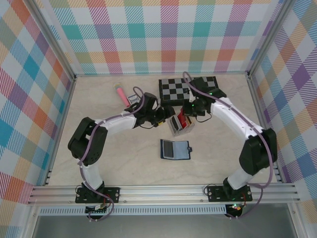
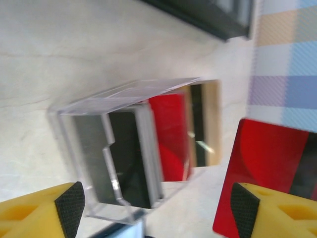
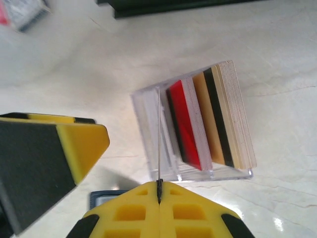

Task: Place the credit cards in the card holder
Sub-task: Pick up the credit card from the storage box.

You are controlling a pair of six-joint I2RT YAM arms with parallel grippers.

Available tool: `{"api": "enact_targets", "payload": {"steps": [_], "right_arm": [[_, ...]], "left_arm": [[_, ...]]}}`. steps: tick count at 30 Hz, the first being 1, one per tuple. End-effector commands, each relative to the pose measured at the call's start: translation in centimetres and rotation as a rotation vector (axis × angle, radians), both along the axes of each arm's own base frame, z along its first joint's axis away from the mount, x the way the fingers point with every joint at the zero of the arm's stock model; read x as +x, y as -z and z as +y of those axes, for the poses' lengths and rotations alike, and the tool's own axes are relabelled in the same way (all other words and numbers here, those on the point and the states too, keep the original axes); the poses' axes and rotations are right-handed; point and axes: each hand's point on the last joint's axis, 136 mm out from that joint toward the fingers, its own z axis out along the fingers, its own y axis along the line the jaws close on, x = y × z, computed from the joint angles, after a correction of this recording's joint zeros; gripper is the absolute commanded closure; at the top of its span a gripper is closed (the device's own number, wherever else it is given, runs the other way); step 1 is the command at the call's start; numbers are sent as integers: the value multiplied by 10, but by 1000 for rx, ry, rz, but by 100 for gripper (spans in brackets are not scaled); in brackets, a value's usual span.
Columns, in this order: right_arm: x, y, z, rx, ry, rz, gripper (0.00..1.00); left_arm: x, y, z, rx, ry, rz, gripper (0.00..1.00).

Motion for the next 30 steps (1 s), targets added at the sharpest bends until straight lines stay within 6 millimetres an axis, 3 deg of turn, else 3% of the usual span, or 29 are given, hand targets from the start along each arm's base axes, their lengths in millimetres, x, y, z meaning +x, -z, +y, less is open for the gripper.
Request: {"api": "enact_targets", "payload": {"steps": [1,9,13,21,30], "right_arm": [[-5,-36,13,239,1,-26,98],[-13,-71,15,476,-9,-41,97],[-14,-78,16,550,-16,-33,97],[-9,-81,16,630,-10,-22,96],[-4,-70,7,622,28,-4,96]], "left_arm": [[7,-53,-12,-261,44,-54,20],[3,-104,-35,-523,166,-101,19],[-1,-112,-39,-570,205,-103,25],[-8,-117,-40,-583,240,-111,54],[-13,-123,-38,-586,253,-125,83]]}}
